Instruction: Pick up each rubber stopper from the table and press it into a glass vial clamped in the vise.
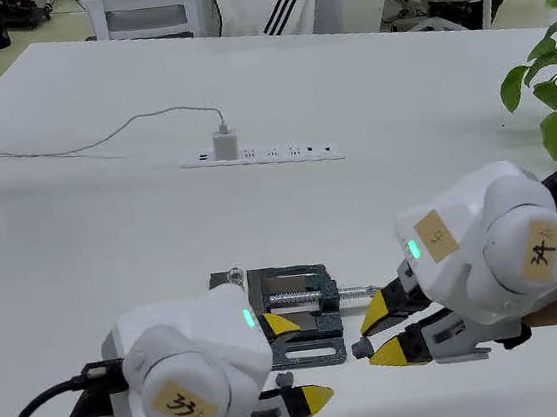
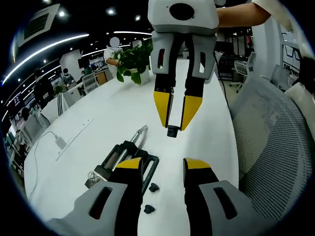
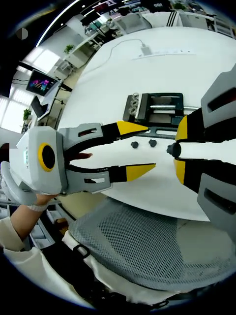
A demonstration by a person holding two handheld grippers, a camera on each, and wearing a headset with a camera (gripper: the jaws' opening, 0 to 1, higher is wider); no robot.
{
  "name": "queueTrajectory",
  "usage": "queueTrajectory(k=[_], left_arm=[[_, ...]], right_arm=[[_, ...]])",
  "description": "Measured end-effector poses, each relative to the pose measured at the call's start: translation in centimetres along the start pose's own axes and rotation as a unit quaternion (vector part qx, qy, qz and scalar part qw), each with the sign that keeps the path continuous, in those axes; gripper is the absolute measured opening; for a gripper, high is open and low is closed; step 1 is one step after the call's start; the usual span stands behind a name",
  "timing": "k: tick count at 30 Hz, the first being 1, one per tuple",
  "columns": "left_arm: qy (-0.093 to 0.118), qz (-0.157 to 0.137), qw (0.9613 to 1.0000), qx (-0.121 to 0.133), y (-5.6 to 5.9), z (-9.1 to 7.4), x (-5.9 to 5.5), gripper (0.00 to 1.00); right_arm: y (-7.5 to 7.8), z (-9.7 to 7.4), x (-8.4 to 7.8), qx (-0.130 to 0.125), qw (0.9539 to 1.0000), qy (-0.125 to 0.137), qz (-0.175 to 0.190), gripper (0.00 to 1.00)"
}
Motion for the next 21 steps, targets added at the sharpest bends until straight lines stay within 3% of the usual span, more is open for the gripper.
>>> queueTrajectory(k=[7, 21], left_arm=[[-0.010, 0.028, 0.9994, -0.018, 0.7, 1.0, 1.1, 0.19], [-0.024, 0.049, 0.9979, -0.034, 1.4, 1.4, 1.2, 0.09]], right_arm=[[-0.2, 0.2, 0.5, 0.008, 1.0000, 0.001, 0.000, 0.07], [-1.0, 0.7, 0.8, 0.027, 0.9996, -0.001, -0.007, 0.07]])
Point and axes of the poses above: the centre of the closed fingertips' face, and the gripper's own axes: z roughly forward along the fingers, y roughly to its right, x roughly out of its top, the point moved 9 cm from there along -z, roughly backward along the fingers, and after that the axes turned 13 degrees about -x, right-handed, at the moved point
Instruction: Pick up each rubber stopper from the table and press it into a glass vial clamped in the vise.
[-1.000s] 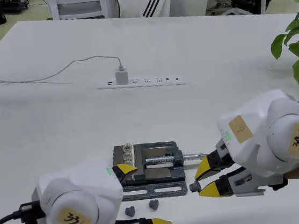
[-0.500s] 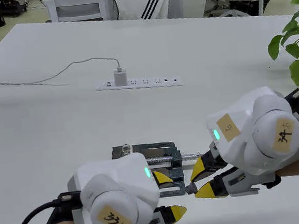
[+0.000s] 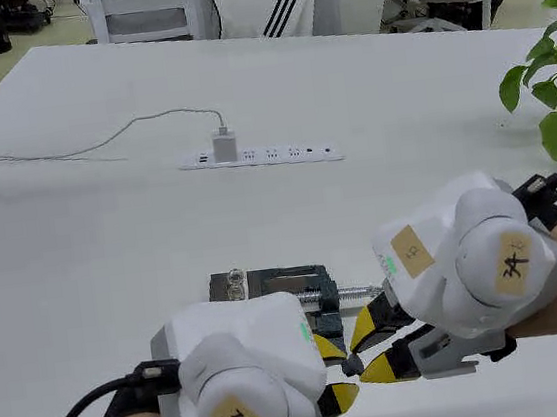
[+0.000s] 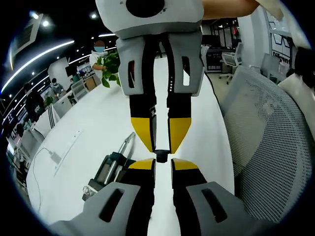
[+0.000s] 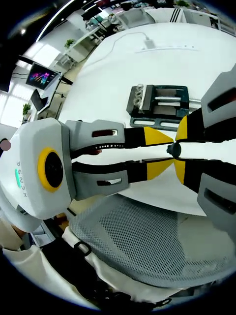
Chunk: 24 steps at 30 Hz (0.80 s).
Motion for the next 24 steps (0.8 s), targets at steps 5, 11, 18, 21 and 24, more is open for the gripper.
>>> queueTrajectory(k=[5, 11, 18, 21, 24], left_arm=[[-0.001, 0.001, 1.0000, -0.005, 0.2, 0.0, -0.1, 0.08], [0.000, -0.007, 0.9999, -0.011, 0.5, 0.1, -0.2, 0.06], [0.020, -0.029, 0.9993, -0.012, 0.6, -0.1, -0.5, 0.05], [0.032, -0.036, 0.9988, -0.011, 0.6, -0.3, -0.4, 0.05], [0.040, -0.041, 0.9983, -0.007, 0.5, -0.4, -0.4, 0.05]], right_arm=[[-0.4, 0.2, 0.0, 0.010, 0.9999, -0.003, -0.001, 0.07], [-0.6, 0.3, 0.1, 0.015, 0.9999, 0.001, 0.002, 0.07], [-0.6, 0.2, -0.3, 0.020, 0.9995, 0.026, 0.004, 0.07], [-0.5, 0.0, -0.6, 0.025, 0.9962, 0.050, 0.067, 0.08], [-0.1, -0.3, -1.1, 0.020, 0.9916, 0.069, 0.108, 0.12]])
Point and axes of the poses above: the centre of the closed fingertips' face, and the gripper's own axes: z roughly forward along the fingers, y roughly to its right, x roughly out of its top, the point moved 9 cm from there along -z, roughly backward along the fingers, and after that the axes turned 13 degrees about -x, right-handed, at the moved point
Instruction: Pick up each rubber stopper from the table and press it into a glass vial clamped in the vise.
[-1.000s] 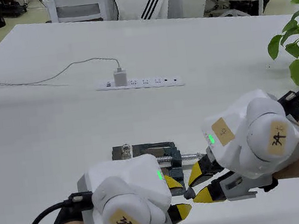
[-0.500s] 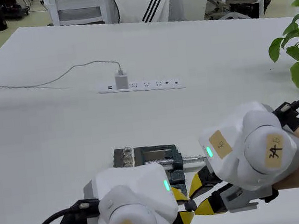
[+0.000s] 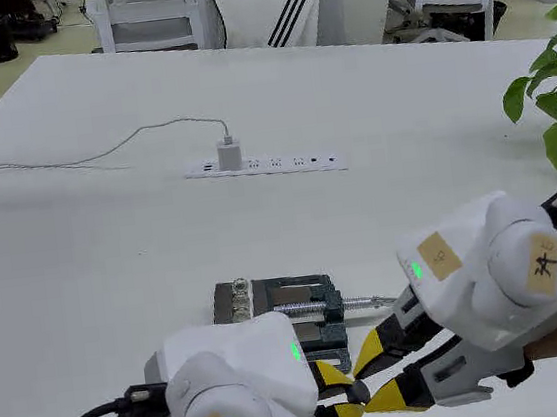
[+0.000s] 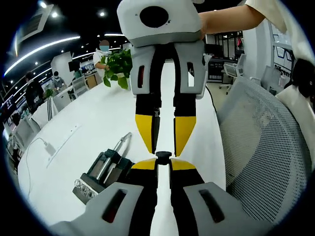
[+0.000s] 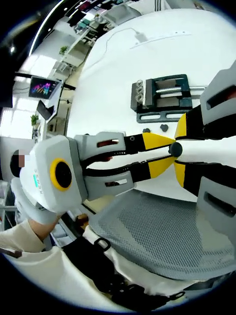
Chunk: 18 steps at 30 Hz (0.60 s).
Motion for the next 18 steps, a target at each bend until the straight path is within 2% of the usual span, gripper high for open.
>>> queueTrajectory(k=[3, 5, 9, 18], left_arm=[[0.011, -0.008, 0.9999, 0.003, -0.04, -0.06, 0.05, 0.05], [0.012, -0.006, 0.9999, 0.003, 0.04, -0.01, 0.05, 0.05], [0.015, -0.005, 0.9999, 0.002, 0.26, 0.16, 0.11, 0.05], [0.025, -0.010, 0.9996, 0.007, 0.35, 0.08, 0.22, 0.05]], right_arm=[[0.24, -0.28, -0.50, -0.002, 0.9999, 0.001, 0.013, 0.10], [0.19, -0.34, -0.63, -0.006, 0.9997, 0.005, 0.021, 0.11], [-0.14, -0.32, -0.54, 0.002, 0.9994, 0.013, 0.034, 0.10], [-0.32, -0.29, -0.15, 0.000, 0.9995, 0.018, 0.024, 0.08]])
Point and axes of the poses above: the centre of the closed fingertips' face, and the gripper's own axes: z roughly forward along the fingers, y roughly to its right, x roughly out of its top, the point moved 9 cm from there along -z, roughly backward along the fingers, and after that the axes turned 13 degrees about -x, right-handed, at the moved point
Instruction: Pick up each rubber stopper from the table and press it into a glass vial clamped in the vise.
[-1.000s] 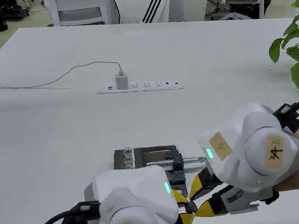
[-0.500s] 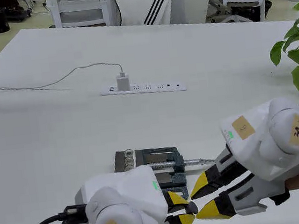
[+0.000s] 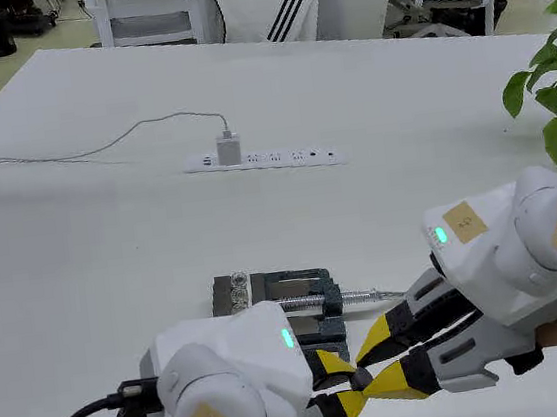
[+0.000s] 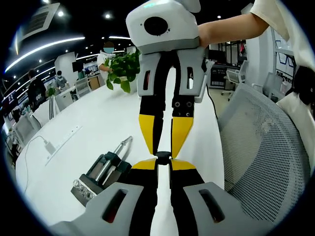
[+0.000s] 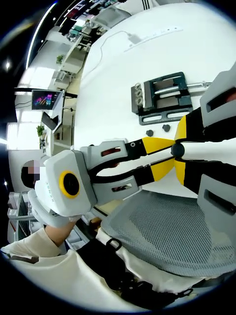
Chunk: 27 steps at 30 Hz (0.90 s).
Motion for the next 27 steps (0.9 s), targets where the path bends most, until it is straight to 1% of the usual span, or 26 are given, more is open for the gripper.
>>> queueTrajectory(k=[9, 12, 14, 16, 22, 27], left_arm=[[0.011, -0.003, 0.9999, 0.004, -0.03, -0.33, 0.10, 0.04], [0.012, 0.005, 0.9999, 0.003, 0.04, -0.30, 0.12, 0.04], [0.013, 0.007, 0.9999, -0.001, 0.16, -0.26, 0.14, 0.04], [0.012, 0.013, 0.9998, -0.003, 0.24, -0.26, 0.14, 0.04], [0.022, 0.012, 0.9997, -0.003, 0.20, -0.37, 0.20, 0.04], [0.025, 0.015, 0.9996, -0.006, 0.16, -0.40, 0.27, 0.04]], right_arm=[[0.08, -0.32, 0.23, -0.001, 1.0000, 0.004, -0.004, 0.08], [0.07, -0.36, 0.18, 0.001, 1.0000, 0.004, -0.006, 0.08], [0.03, -0.42, 0.06, 0.007, 0.9998, 0.001, -0.017, 0.08], [-0.02, -0.43, 0.04, 0.008, 0.9998, 0.001, -0.016, 0.08], [0.12, -0.56, 0.04, 0.012, 0.9999, 0.005, -0.010, 0.08], [0.12, -0.65, 0.08, 0.012, 0.9998, 0.008, -0.012, 0.08]])
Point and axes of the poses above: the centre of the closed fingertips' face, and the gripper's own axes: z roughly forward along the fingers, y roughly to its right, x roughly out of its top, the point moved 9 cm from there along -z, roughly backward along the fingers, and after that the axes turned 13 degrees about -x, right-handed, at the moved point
